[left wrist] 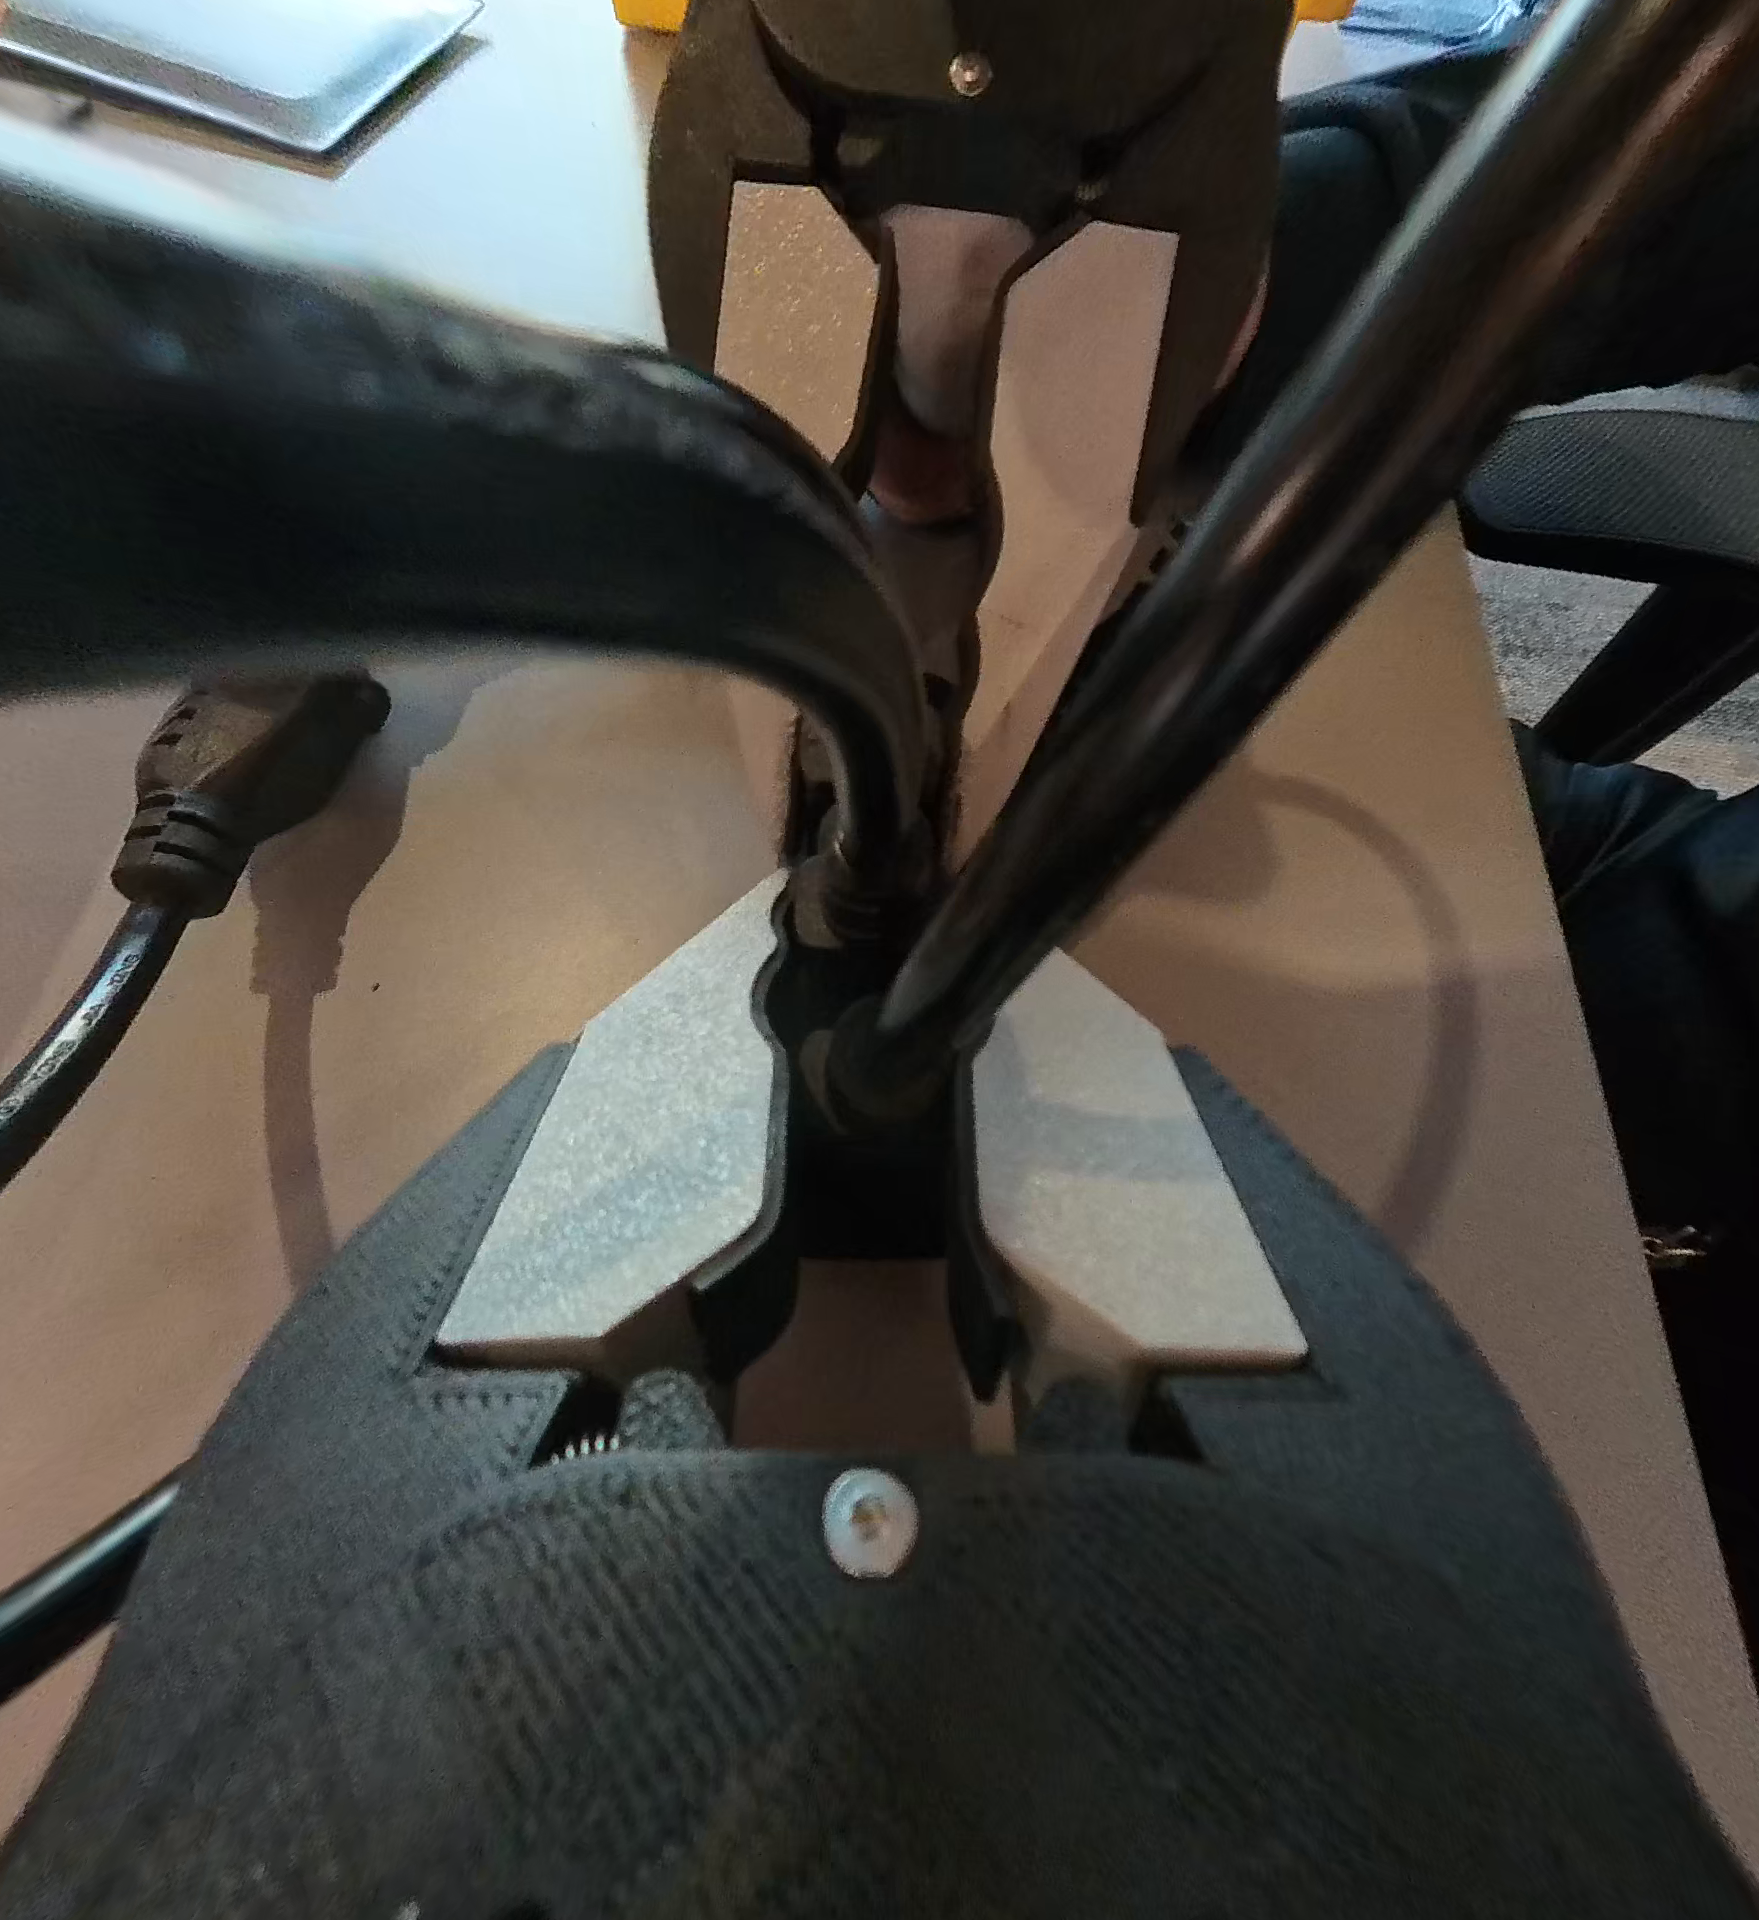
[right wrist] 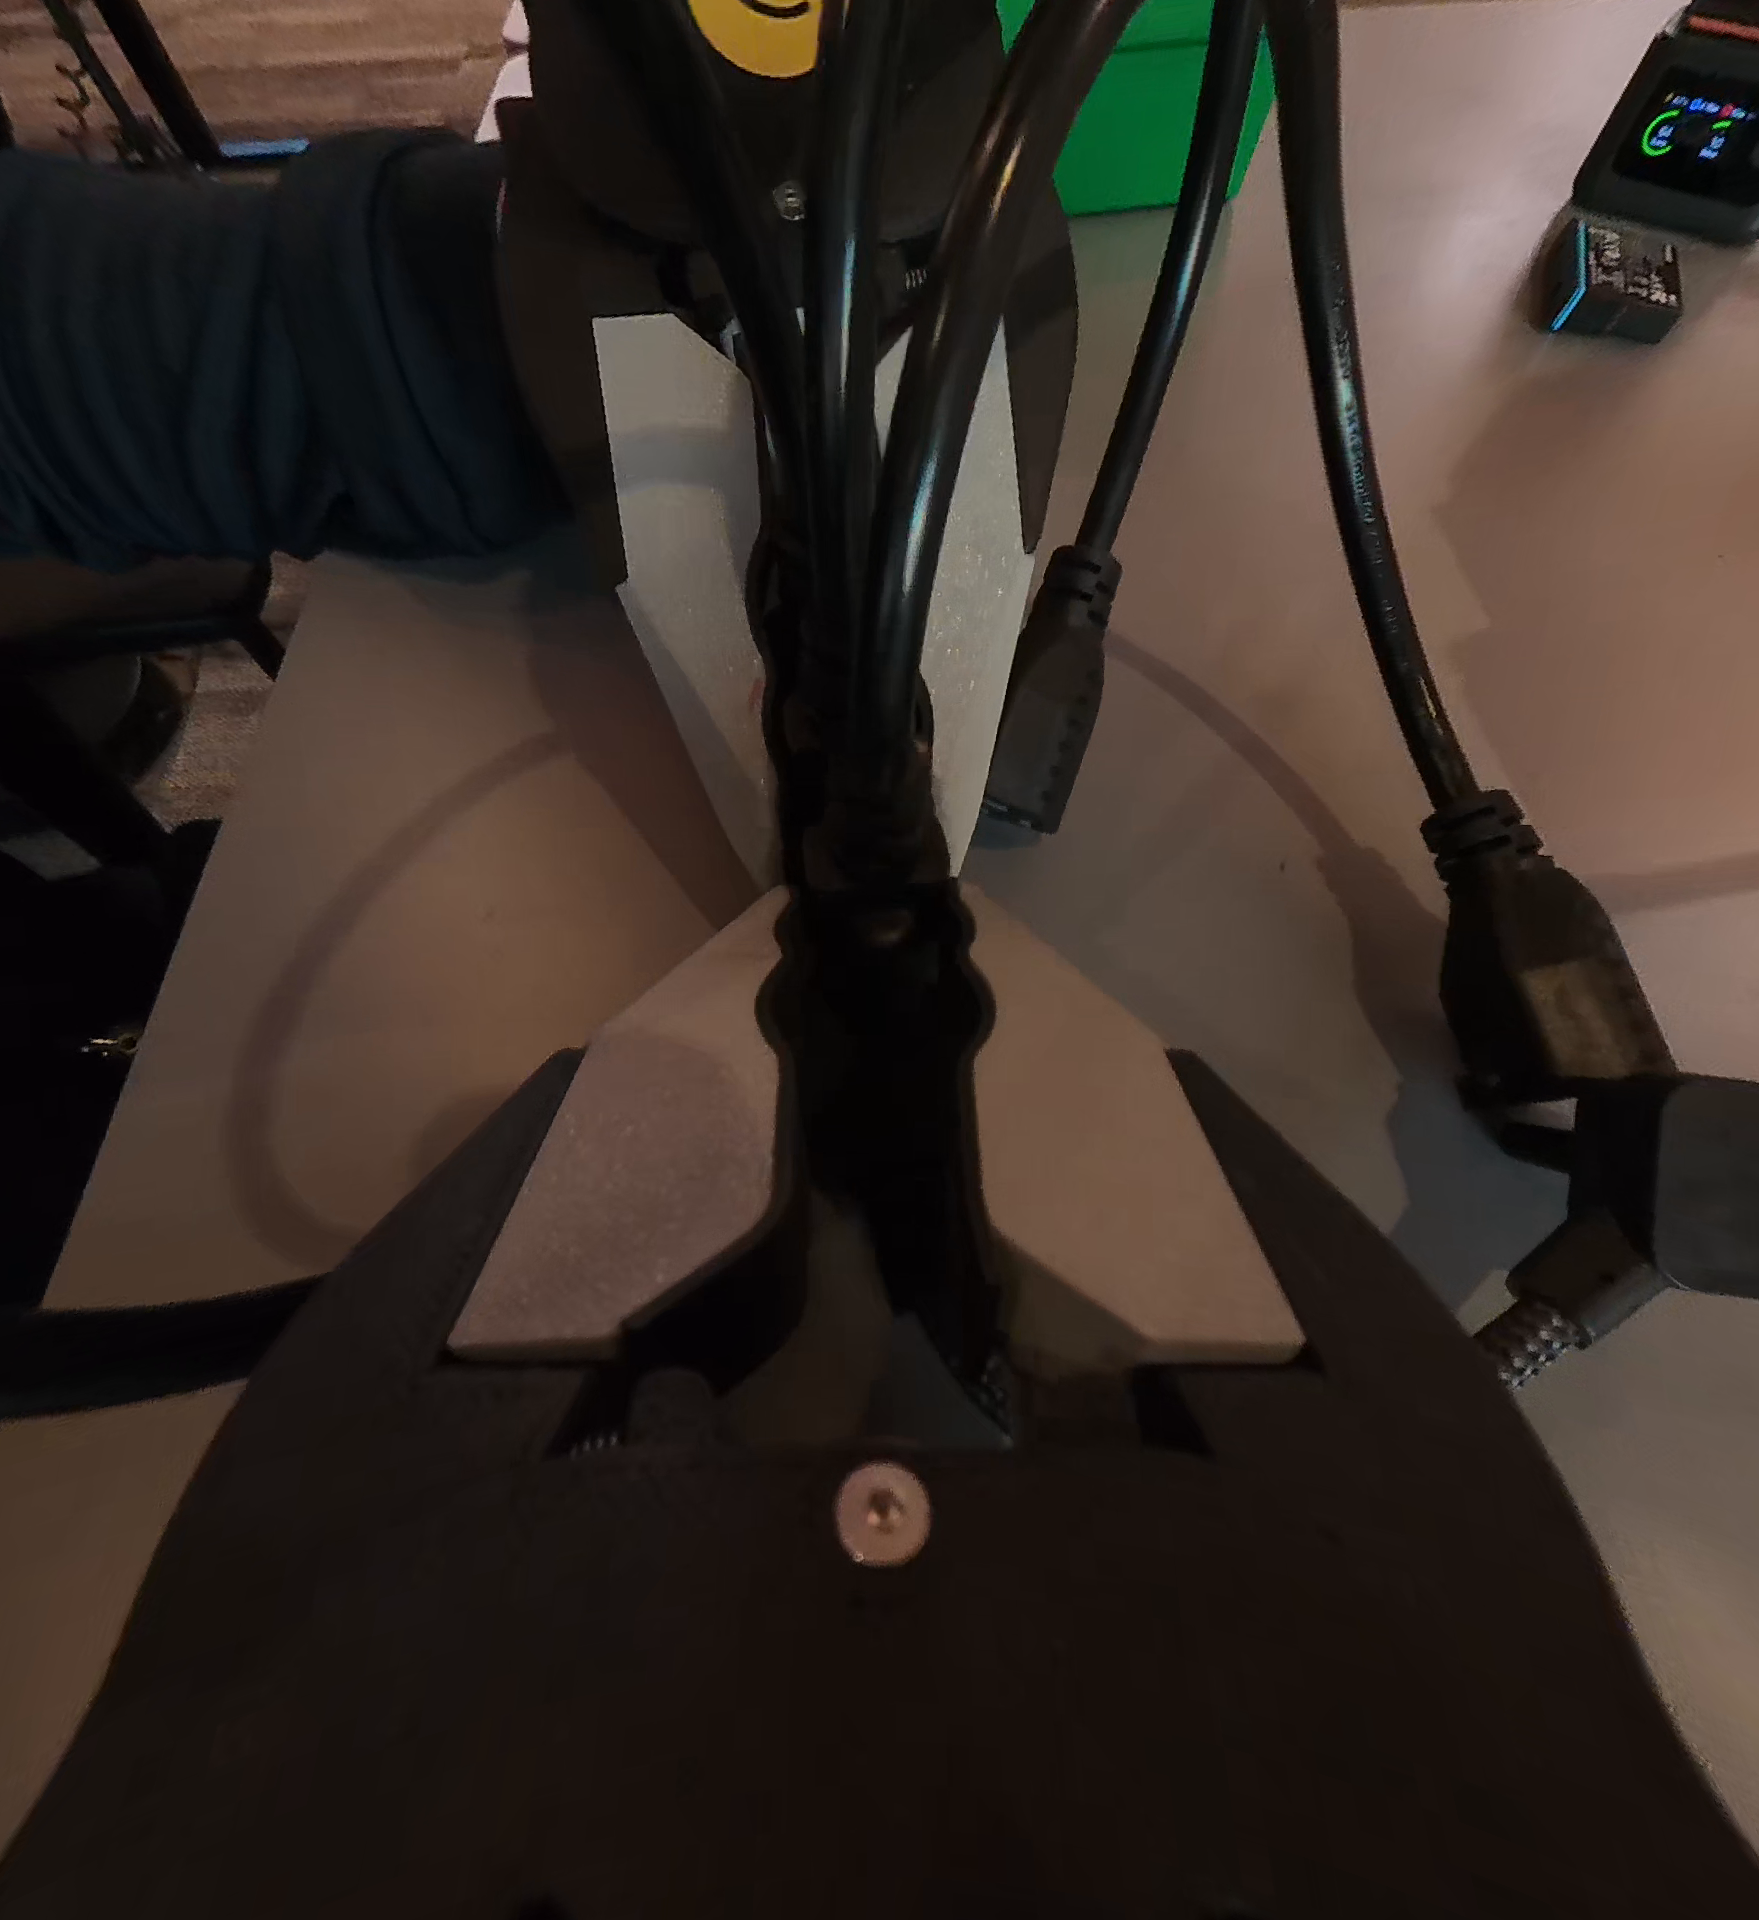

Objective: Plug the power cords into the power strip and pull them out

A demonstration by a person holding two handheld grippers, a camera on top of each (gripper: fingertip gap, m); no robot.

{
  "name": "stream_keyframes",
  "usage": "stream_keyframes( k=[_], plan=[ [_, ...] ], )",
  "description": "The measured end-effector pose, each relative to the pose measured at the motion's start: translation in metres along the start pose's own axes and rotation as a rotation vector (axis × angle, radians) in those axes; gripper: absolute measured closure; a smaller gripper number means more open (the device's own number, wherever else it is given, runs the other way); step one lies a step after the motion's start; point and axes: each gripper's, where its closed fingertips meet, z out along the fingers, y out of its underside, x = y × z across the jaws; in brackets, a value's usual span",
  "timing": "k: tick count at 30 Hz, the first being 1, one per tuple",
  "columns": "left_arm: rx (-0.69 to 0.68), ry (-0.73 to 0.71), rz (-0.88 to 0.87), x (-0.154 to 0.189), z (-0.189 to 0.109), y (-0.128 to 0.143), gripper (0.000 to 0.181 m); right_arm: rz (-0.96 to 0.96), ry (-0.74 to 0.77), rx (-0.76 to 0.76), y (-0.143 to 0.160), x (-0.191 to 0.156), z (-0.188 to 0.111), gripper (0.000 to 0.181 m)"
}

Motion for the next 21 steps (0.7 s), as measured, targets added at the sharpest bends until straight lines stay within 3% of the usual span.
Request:
stream_keyframes(
  k=[4,21],
  plan=[
    [0.087,0.032,-0.079,-0.002,-0.005,-0.011,0.156,0.042,-0.015,0.087,-0.012,0.003,-0.007,0.16],
    [0.223,0.111,-0.333,-0.013,-0.005,-0.024,0.154,0.094,0.072,0.201,-0.029,0.019,-0.02,0.162]
  ],
)
